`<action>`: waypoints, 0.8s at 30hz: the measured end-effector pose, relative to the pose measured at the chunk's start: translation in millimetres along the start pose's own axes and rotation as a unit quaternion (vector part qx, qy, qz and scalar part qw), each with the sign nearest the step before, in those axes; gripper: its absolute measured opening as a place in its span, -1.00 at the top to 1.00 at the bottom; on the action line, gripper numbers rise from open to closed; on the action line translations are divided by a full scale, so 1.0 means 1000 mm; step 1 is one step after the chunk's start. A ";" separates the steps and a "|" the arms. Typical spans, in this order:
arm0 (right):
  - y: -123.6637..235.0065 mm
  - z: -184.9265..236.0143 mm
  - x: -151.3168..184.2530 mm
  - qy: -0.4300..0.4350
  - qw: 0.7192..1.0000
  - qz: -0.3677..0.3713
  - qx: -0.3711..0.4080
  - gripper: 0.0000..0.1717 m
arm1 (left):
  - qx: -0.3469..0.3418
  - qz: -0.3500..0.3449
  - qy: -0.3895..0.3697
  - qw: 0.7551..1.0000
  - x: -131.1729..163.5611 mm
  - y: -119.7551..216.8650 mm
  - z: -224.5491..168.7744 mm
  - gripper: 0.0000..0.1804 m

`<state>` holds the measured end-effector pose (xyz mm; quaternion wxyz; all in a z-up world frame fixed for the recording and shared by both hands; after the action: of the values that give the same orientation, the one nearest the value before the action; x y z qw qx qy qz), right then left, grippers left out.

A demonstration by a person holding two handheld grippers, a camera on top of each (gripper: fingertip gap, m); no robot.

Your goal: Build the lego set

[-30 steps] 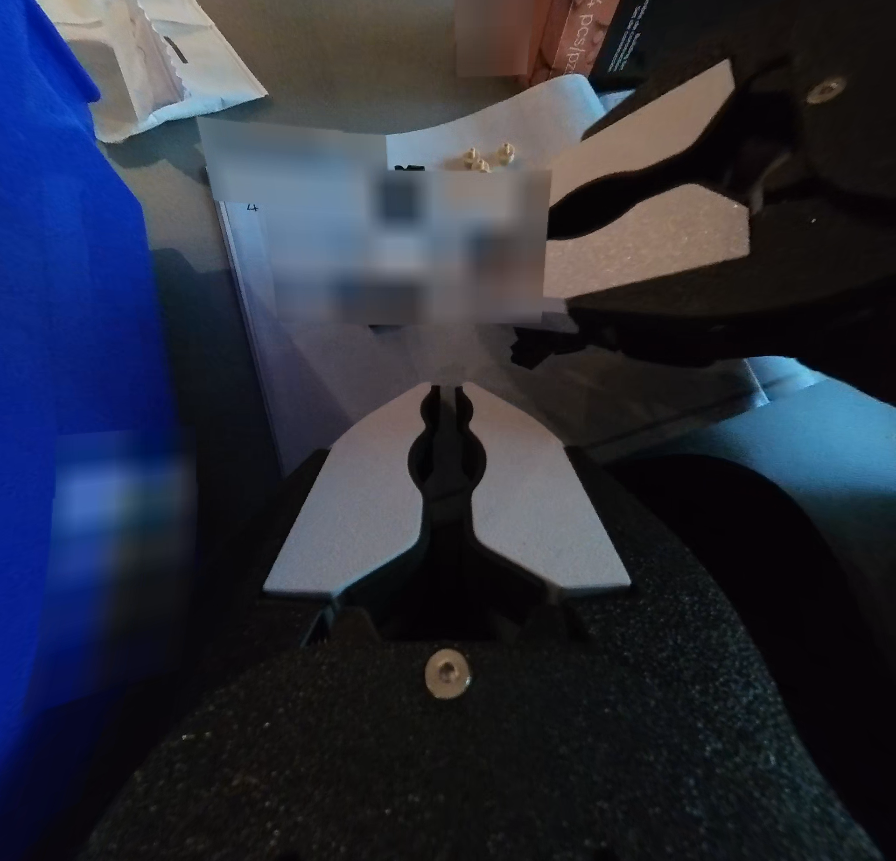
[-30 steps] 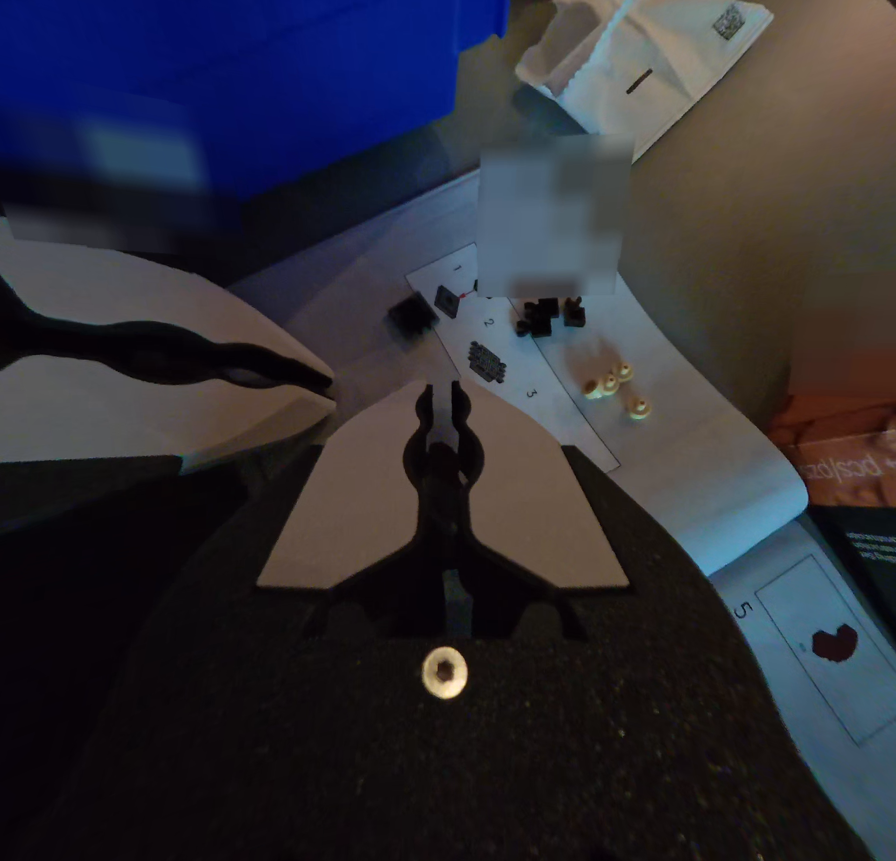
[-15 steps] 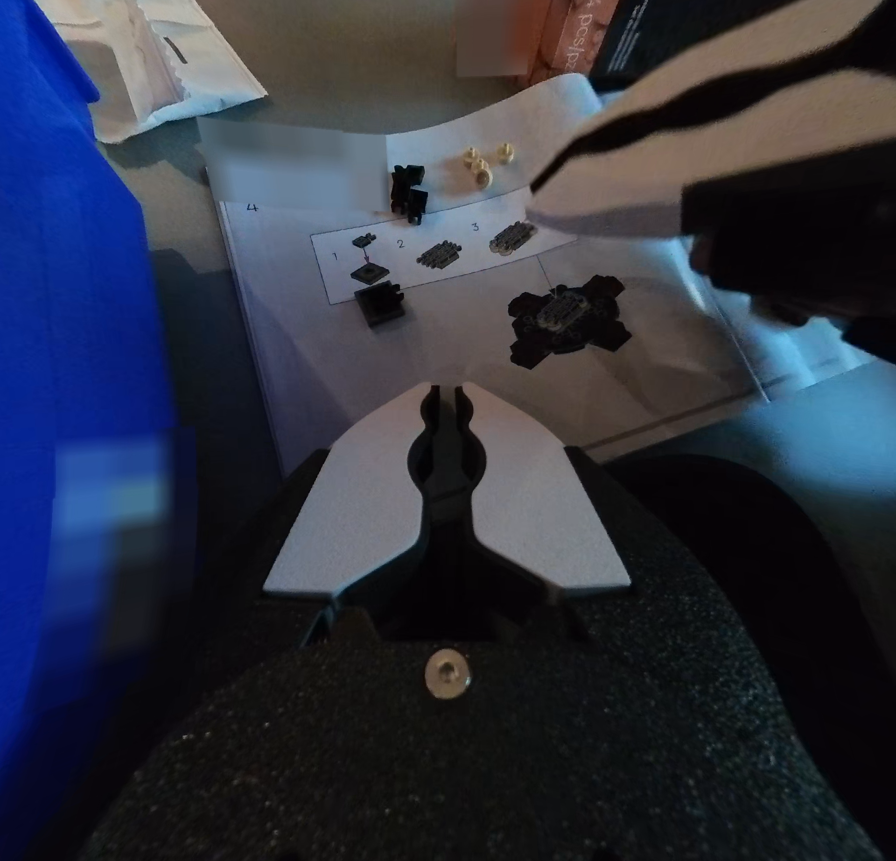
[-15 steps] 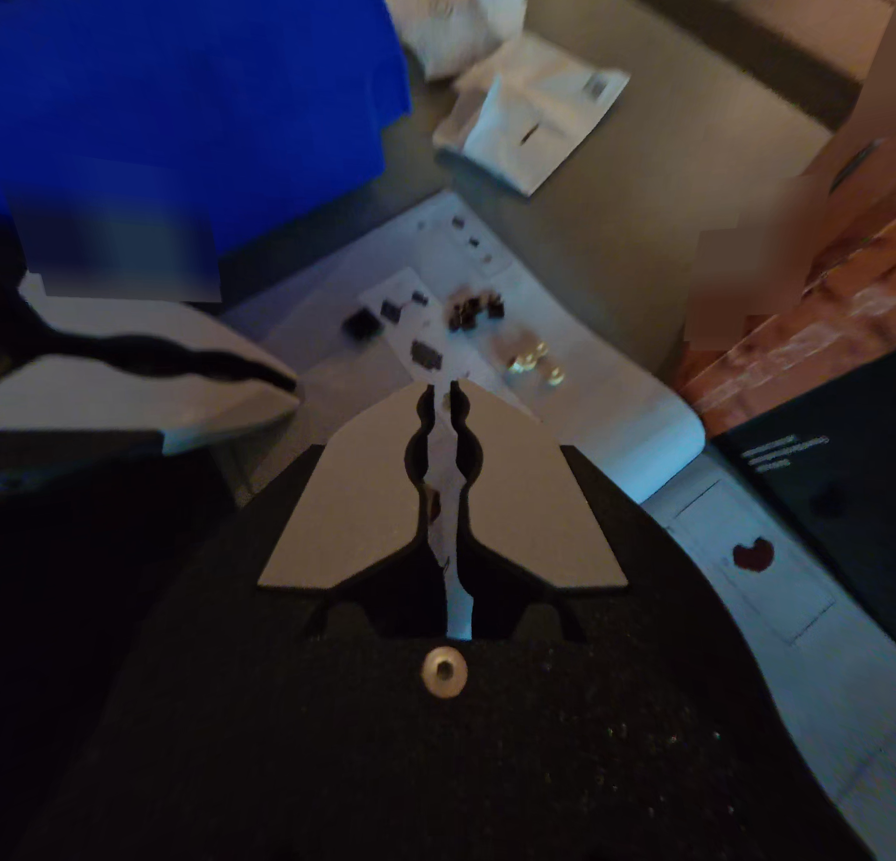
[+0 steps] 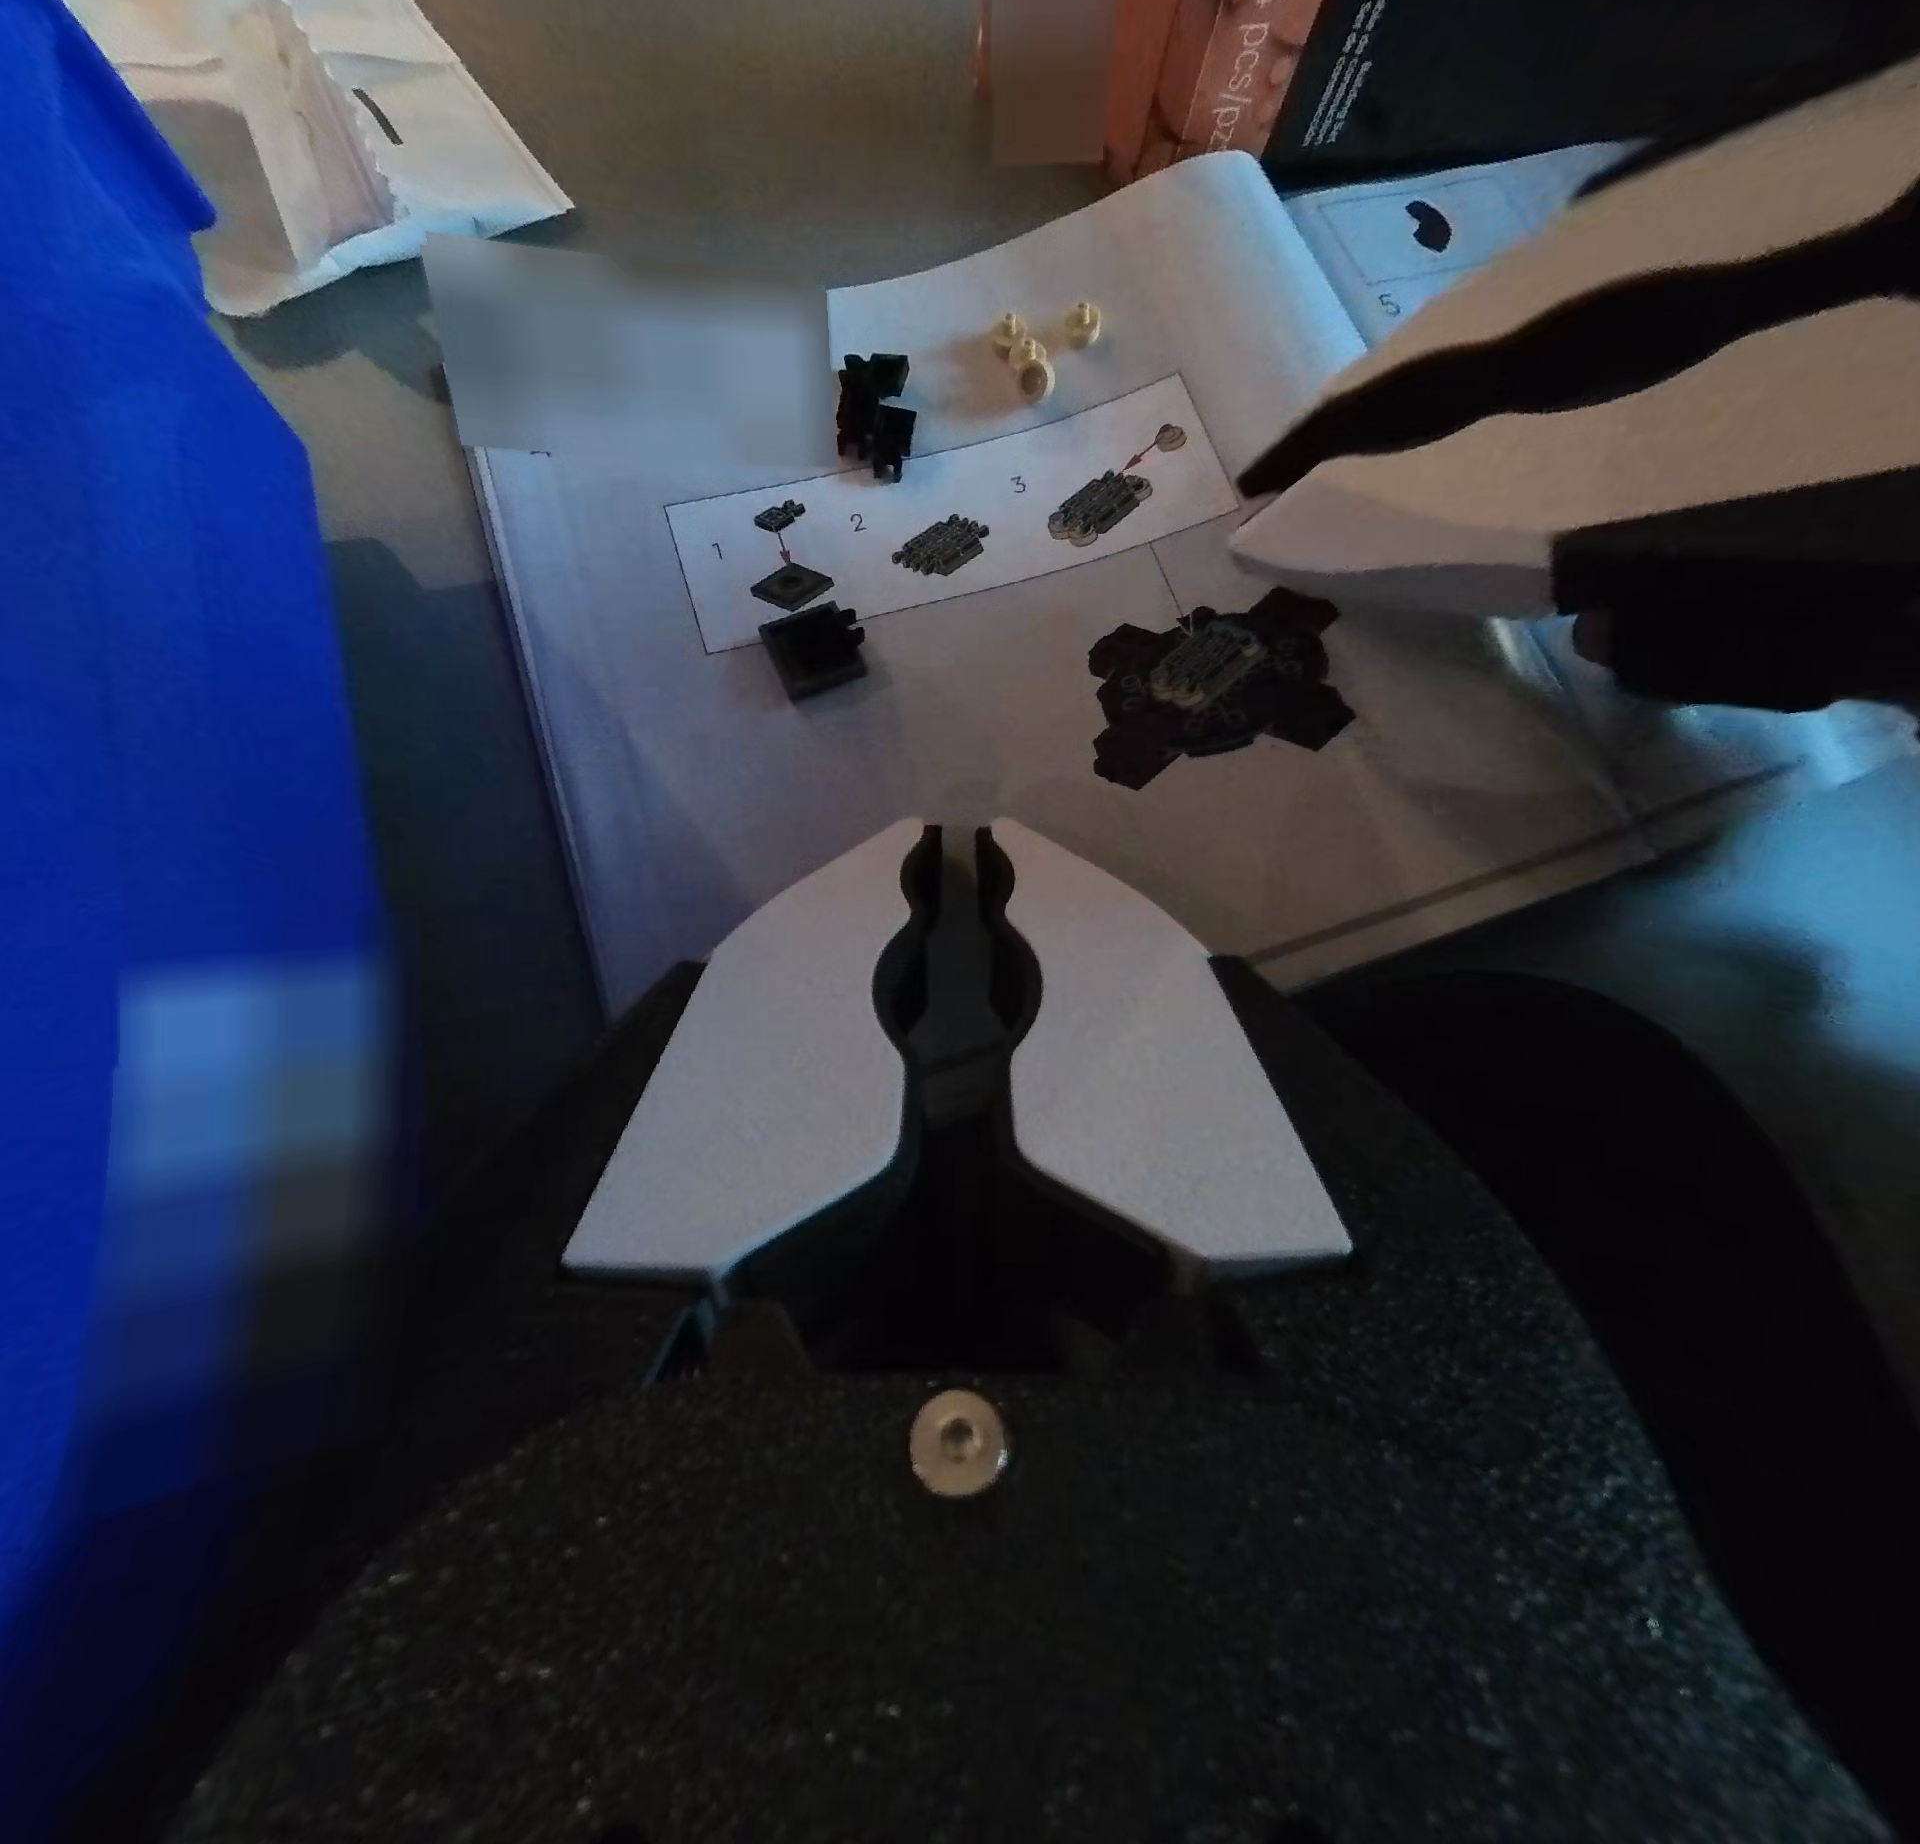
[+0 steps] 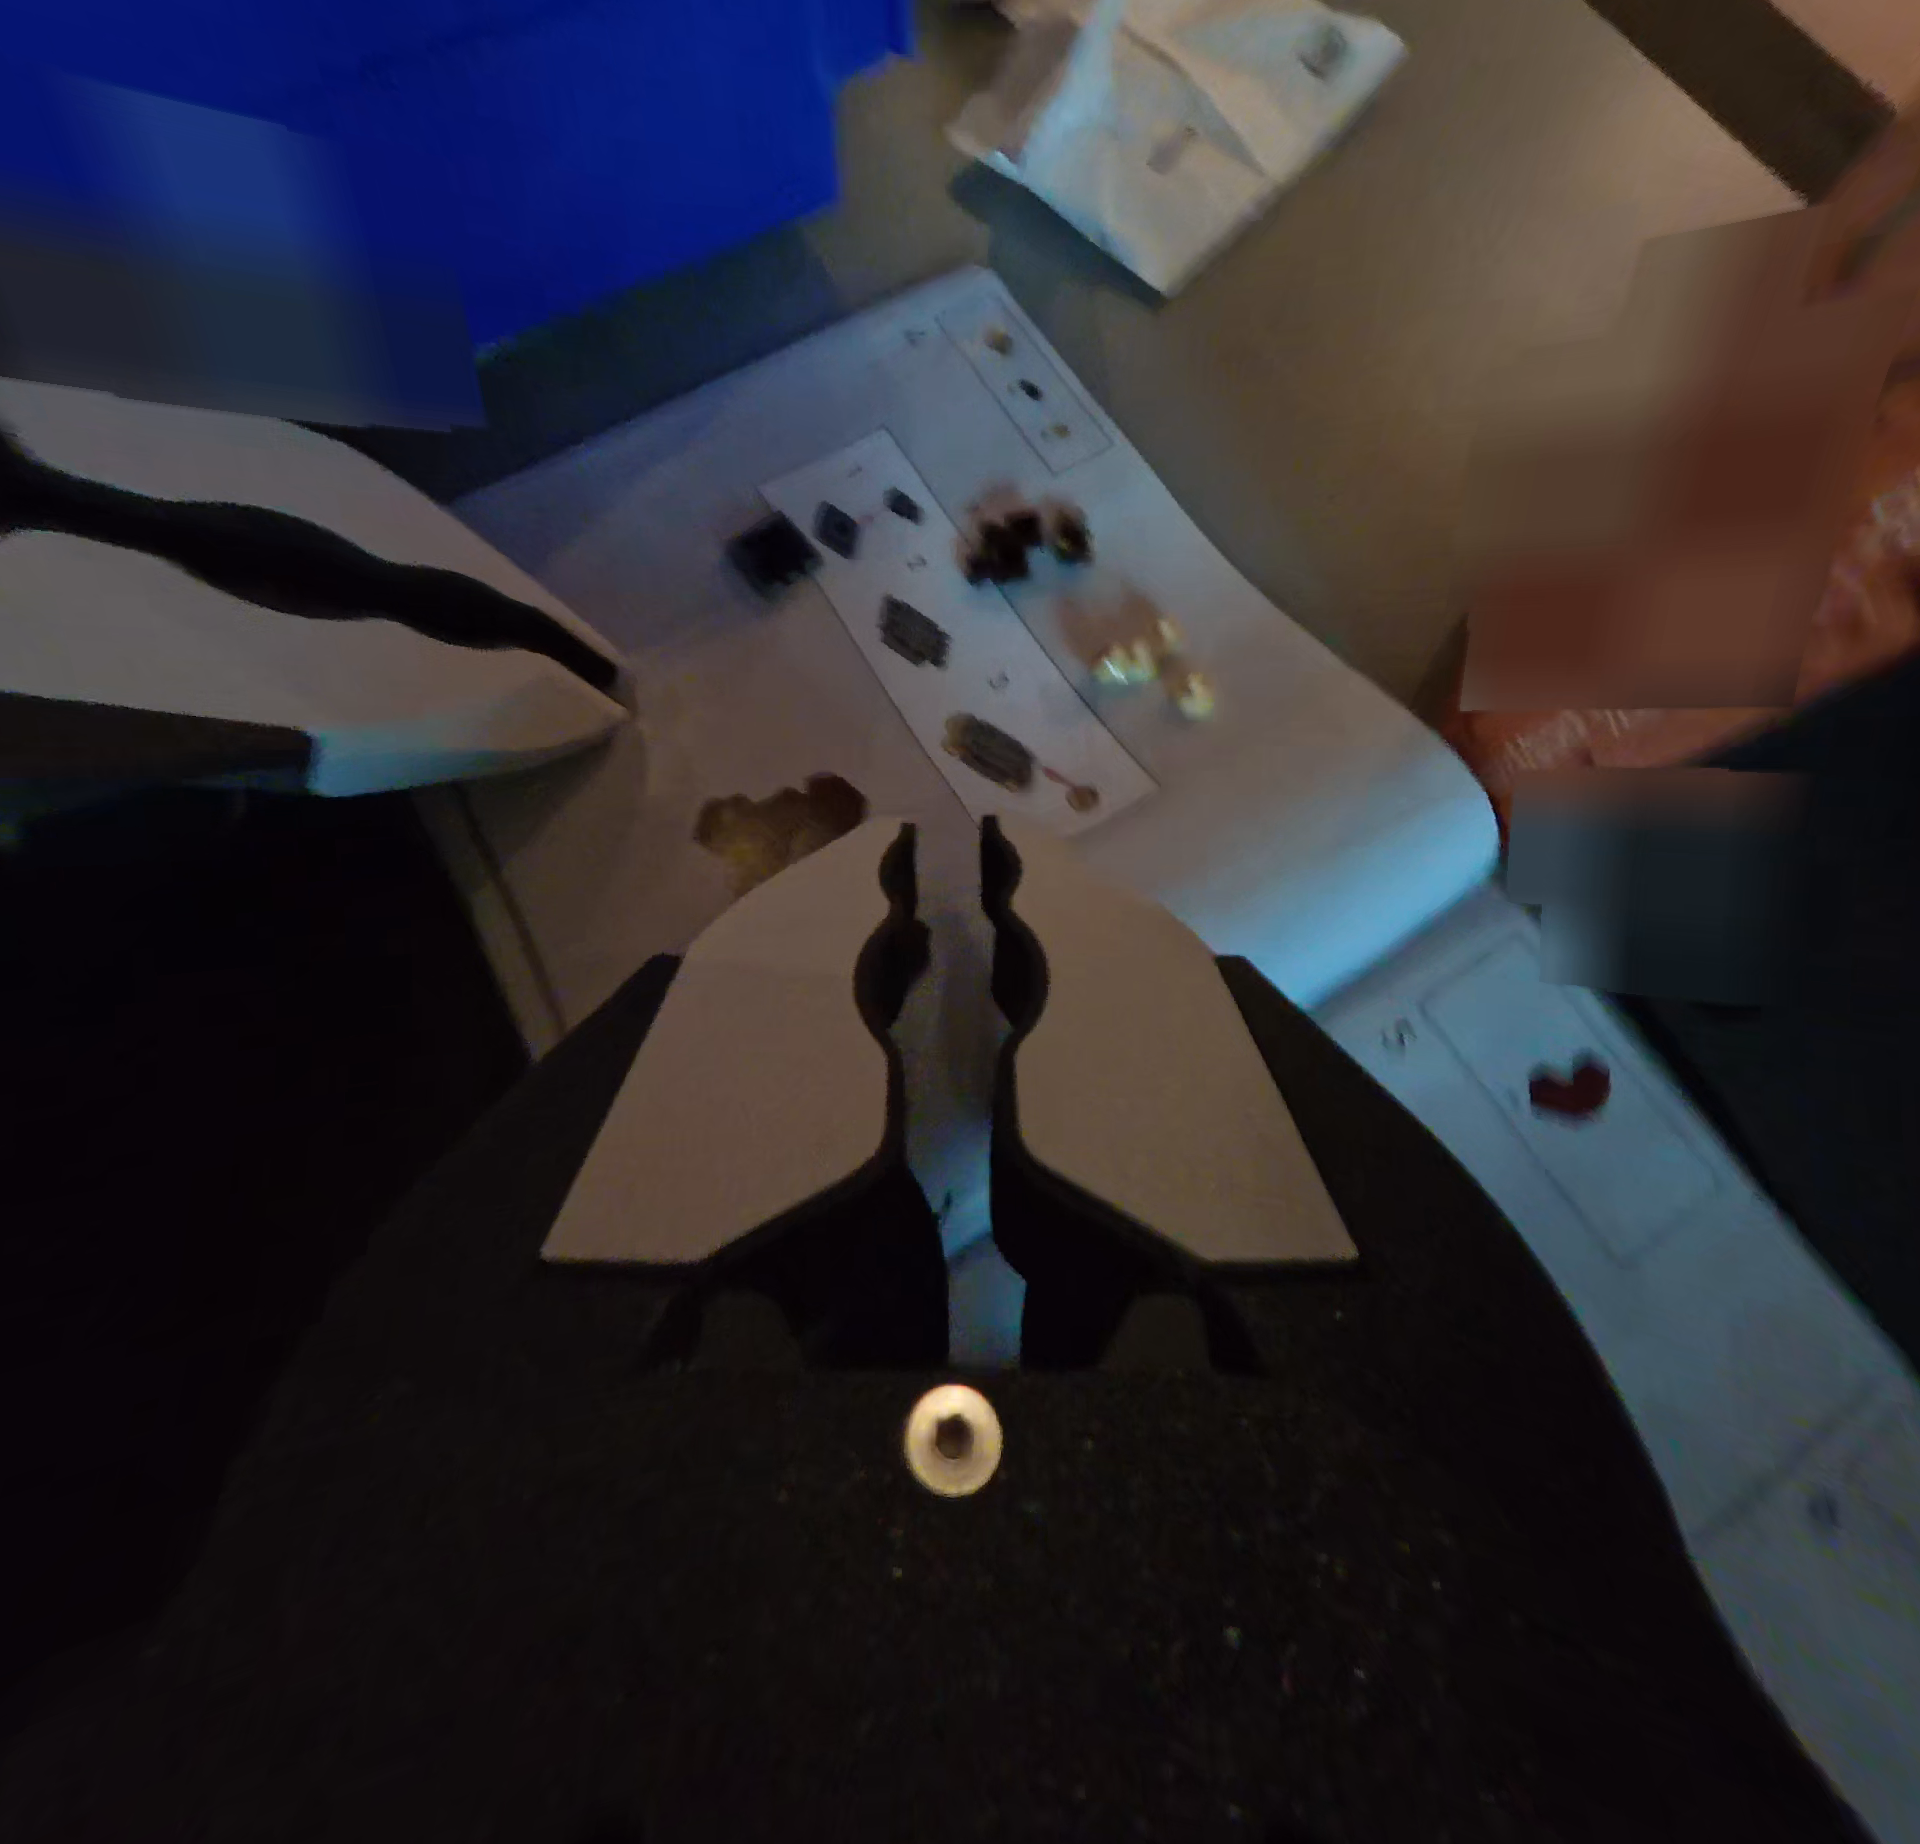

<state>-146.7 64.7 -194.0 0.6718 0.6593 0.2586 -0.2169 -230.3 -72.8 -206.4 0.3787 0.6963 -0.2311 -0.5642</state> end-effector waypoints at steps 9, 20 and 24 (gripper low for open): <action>-0.012 -0.005 -0.054 0.189 0.976 0.021 -0.104 0.84 | 0.000 0.000 -0.003 1.000 0.000 0.000 0.000 0.92; -0.043 0.005 -0.061 0.248 0.961 0.057 -0.112 0.88 | 0.009 -0.001 0.002 1.000 0.000 0.000 0.001 0.91; -0.031 -0.003 -0.054 0.223 0.968 0.057 -0.099 0.89 | 0.011 -0.001 0.002 1.000 0.000 0.000 0.001 0.91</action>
<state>-208.1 63.6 -184.2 0.6703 0.6347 0.3845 0.0008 -231.0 -73.0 -206.7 0.3710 0.7017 -0.2363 -0.5605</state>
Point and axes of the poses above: each gripper's, where its closed fingertips meet, y back along the fingers, x out of its underside, z = x × y across the jaws, the point moved 9 cm from there along y, back along the fingers, and after that the axes turned 11 degrees about z, right-handed, at the moved point
